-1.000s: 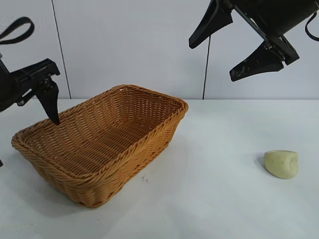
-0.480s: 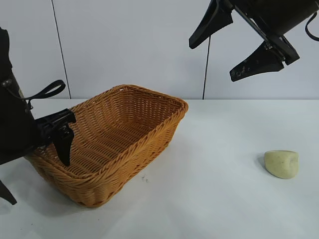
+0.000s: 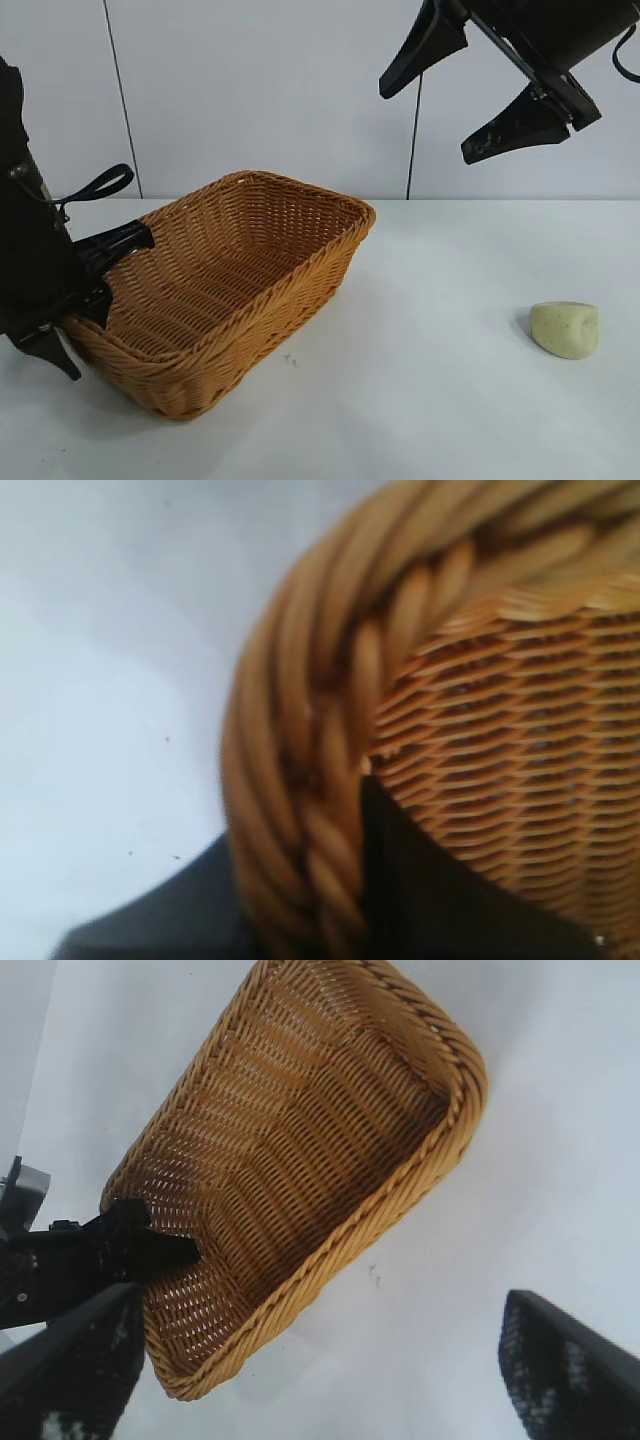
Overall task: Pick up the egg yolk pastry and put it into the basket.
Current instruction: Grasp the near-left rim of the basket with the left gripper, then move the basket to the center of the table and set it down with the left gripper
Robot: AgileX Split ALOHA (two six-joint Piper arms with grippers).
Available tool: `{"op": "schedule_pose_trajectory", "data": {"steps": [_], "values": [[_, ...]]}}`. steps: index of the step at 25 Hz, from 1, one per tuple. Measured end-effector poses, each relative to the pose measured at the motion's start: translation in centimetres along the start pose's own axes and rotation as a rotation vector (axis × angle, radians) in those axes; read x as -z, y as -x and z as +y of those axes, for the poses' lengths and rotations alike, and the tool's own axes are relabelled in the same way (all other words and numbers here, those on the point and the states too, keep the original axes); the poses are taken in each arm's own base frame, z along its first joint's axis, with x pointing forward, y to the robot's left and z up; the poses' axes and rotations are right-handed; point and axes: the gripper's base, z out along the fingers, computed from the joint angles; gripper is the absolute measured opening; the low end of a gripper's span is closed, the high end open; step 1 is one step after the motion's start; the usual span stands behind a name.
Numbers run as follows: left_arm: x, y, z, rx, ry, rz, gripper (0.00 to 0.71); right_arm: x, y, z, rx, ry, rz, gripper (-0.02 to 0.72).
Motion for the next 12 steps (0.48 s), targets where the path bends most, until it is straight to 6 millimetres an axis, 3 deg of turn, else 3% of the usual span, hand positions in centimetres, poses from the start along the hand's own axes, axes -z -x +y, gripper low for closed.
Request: {"op": "schedule_pose_trajectory", "data": {"steps": [8, 12], "values": [[2.9, 4.2, -2.9, -0.234, -0.055, 0.055, 0.143, 0.0, 0.0, 0.0, 0.002, -0.002, 0.001, 0.662], [2.6, 5.0, -4.6, -0.391, -0.032, 0.101, 0.143, 0.0, 0.0, -0.1, 0.009, -0.009, 0.003, 0.662]]}}
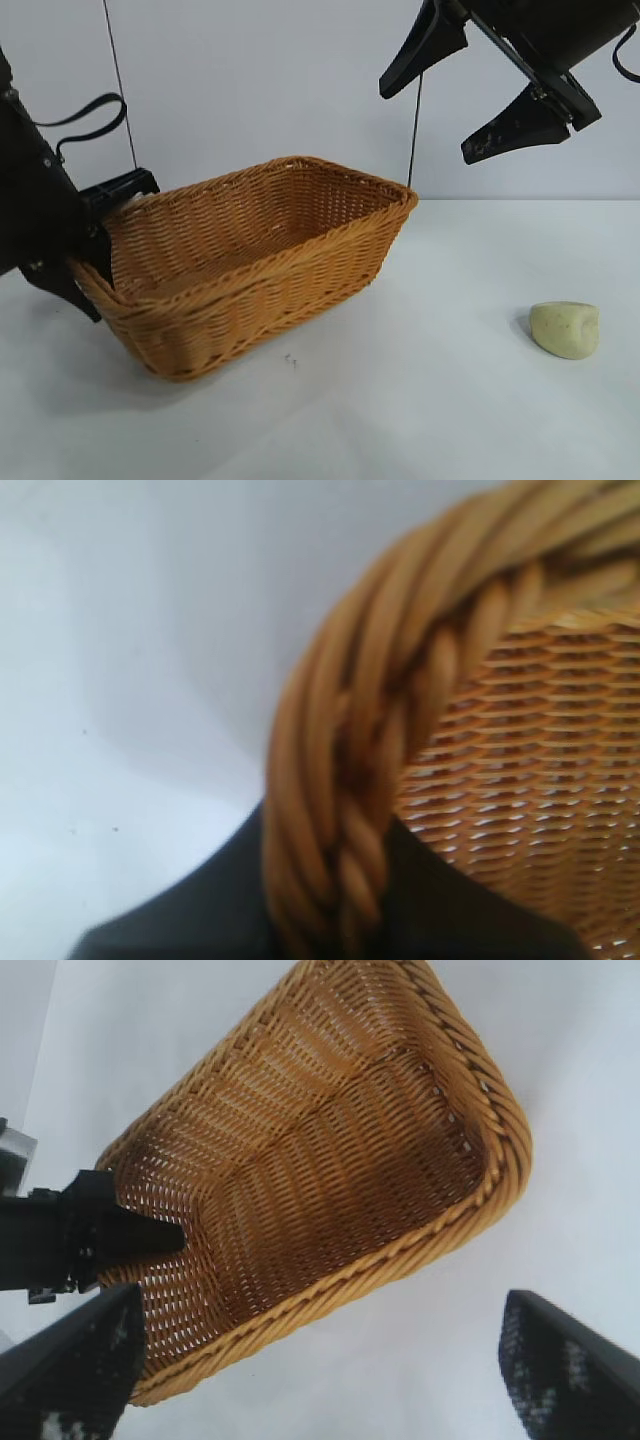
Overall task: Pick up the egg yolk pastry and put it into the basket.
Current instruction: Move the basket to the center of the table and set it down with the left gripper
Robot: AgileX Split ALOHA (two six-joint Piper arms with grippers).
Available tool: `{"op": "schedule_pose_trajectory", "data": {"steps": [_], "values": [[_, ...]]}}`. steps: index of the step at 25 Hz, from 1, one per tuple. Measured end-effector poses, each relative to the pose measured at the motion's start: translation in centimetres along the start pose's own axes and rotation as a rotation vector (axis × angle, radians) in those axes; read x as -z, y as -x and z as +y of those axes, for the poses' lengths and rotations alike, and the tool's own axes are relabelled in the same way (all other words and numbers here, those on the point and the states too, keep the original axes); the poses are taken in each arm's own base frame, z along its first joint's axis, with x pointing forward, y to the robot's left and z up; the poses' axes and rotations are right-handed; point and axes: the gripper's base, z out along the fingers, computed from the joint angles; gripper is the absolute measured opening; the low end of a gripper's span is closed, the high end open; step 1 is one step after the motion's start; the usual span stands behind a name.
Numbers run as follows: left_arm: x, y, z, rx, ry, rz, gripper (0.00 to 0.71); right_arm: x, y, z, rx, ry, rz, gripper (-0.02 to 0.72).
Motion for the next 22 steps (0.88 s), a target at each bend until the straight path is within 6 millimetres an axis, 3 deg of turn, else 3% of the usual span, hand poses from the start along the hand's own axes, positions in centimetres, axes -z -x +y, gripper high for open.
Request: {"op": "schedule_pose_trajectory", "data": {"steps": [9, 22], "values": [[-1.2, 1.8, -1.2, -0.279, 0.017, 0.058, 0.143, 0.0, -0.1, 0.0, 0.005, -0.003, 0.006, 0.662], [-1.4, 2.0, -1.6, -0.351, 0.033, 0.007, 0.143, 0.0, -0.1, 0.0, 0.005, -0.004, 0.006, 0.662]]}}
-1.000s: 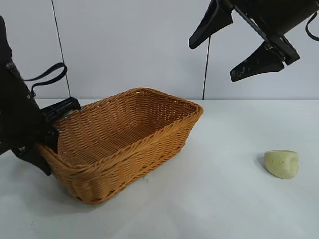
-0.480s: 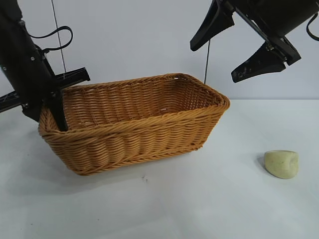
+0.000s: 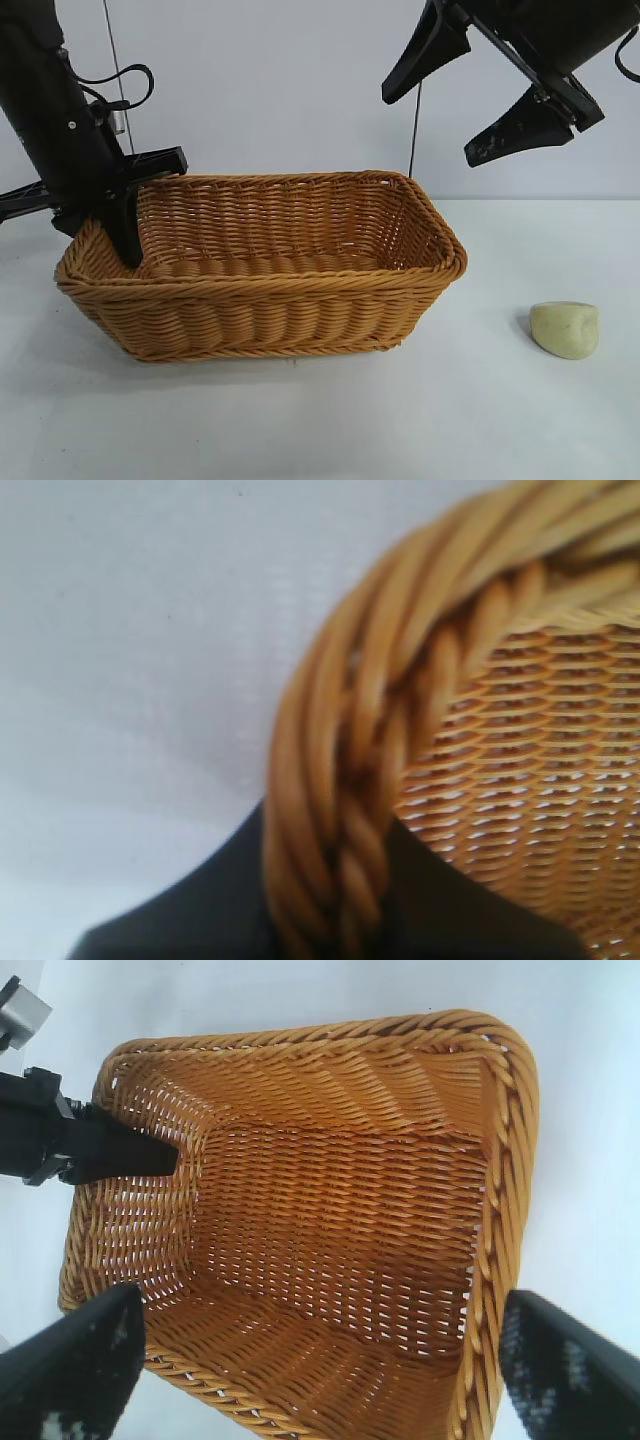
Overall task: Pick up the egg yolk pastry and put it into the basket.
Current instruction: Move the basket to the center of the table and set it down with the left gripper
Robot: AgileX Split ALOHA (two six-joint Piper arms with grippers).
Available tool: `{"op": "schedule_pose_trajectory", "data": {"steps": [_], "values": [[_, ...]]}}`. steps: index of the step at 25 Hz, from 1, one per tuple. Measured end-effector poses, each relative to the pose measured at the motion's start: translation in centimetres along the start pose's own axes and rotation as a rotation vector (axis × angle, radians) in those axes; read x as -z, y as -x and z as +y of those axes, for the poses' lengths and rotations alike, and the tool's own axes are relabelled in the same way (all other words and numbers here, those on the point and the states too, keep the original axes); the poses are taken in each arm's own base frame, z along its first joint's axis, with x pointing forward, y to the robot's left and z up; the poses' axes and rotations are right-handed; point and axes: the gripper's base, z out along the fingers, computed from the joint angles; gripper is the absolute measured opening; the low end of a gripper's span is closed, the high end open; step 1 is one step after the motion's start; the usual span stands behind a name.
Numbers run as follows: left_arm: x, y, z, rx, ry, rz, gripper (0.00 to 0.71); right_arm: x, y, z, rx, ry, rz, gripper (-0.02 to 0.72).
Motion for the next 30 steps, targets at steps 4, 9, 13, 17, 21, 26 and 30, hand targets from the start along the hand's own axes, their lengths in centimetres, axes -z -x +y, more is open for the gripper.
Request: {"op": "schedule_pose_trajectory", "data": {"steps": [4, 9, 13, 17, 21, 26, 30], "values": [[-0.3, 0.1, 0.1, 0.003, -0.002, -0.028, 0.143, 0.0, 0.0, 0.0, 0.001, -0.001, 0.0, 0.662], [-2.0, -1.1, 1.1, -0.002, 0.021, -0.019, 0.143, 0.0, 0.0, 0.0, 0.001, -0.001, 0.0, 0.662], [-2.7, -1.6, 1.5, 0.002, 0.025, -0.017, 0.142, 0.0, 0.0, 0.0, 0.001, -0.001, -0.001, 0.662], [-2.7, -1.5, 1.4, -0.015, 0.021, -0.027, 0.141, 0.0, 0.0, 0.0, 0.001, -0.001, -0.001, 0.662], [-2.7, -1.5, 1.4, -0.028, 0.017, -0.026, 0.141, 0.0, 0.0, 0.0, 0.001, -0.001, -0.001, 0.662], [-2.7, -1.6, 1.4, -0.044, 0.018, -0.017, 0.141, 0.0, 0.0, 0.0, 0.001, -0.001, -0.001, 0.662], [-2.7, -1.7, 1.4, -0.069, 0.019, -0.008, 0.141, 0.0, 0.0, 0.0, 0.001, -0.001, -0.001, 0.662]]}}
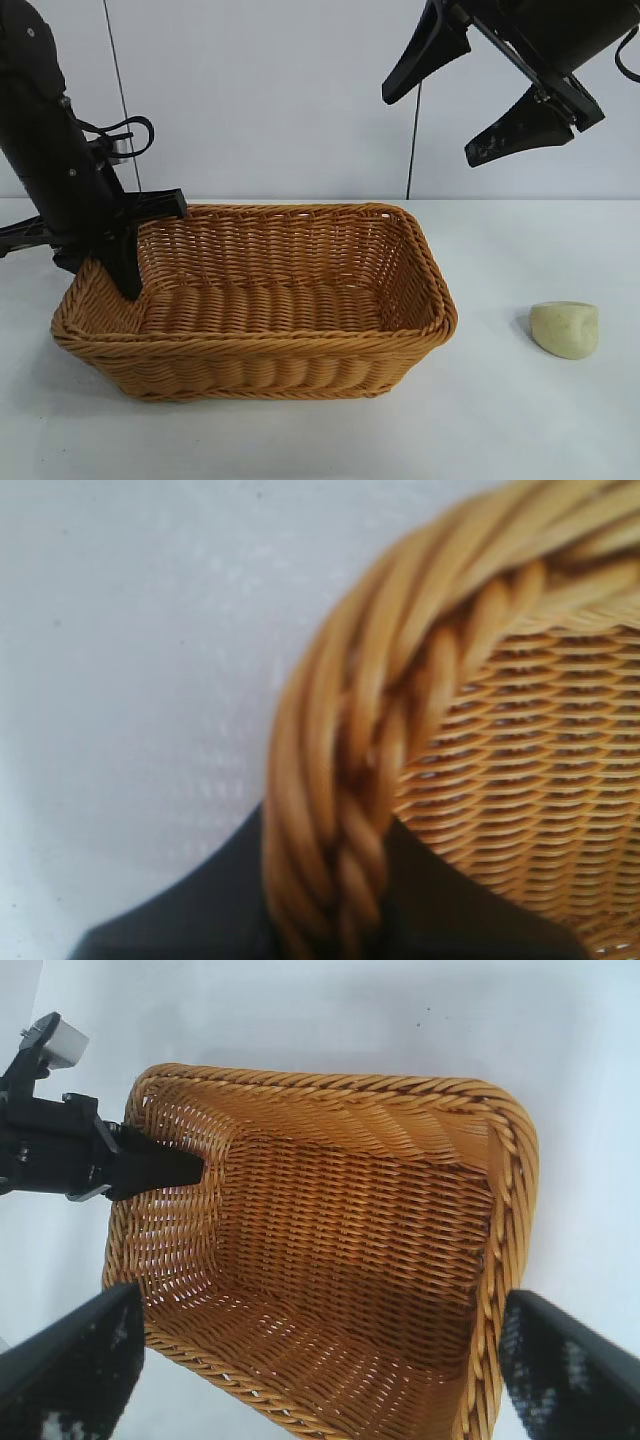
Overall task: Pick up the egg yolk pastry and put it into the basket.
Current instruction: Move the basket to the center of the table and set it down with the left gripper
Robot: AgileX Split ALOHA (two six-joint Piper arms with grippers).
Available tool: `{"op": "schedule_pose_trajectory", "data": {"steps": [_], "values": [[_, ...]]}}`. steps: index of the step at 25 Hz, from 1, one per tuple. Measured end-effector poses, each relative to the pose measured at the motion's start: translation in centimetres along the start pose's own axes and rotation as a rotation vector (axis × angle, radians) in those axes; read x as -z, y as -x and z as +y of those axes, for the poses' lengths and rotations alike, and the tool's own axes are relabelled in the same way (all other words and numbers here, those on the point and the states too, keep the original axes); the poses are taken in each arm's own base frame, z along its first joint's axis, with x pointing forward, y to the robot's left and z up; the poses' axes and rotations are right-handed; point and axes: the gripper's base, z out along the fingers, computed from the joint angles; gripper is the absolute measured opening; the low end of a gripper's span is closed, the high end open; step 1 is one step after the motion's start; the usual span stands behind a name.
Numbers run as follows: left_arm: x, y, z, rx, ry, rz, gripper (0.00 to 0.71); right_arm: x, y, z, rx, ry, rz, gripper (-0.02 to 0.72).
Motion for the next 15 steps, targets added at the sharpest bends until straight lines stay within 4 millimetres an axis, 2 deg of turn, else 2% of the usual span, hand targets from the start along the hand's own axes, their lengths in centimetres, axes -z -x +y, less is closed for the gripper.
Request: {"op": "schedule_pose_trajectory", "data": {"steps": [7, 9, 10, 14, 15], "values": [[0.0, 0.02, -0.01, -0.004, -0.002, -0.002, 0.141, 0.0, 0.0, -0.01, -0.003, -0.001, 0.0, 0.662], [0.0, 0.02, -0.05, -0.001, -0.006, -0.002, 0.176, 0.0, 0.0, -0.01, -0.003, -0.001, 0.0, 0.662], [0.0, 0.02, -0.12, 0.006, -0.013, -0.002, 0.22, 0.0, 0.0, -0.01, -0.003, -0.001, 0.0, 0.662], [0.01, 0.08, -0.42, 0.039, -0.047, -0.008, 0.563, 0.0, 0.0, -0.01, -0.003, -0.001, 0.0, 0.662], [0.01, 0.08, -0.44, 0.042, -0.049, -0.008, 0.614, 0.0, 0.0, -0.01, -0.003, -0.001, 0.0, 0.662]]}}
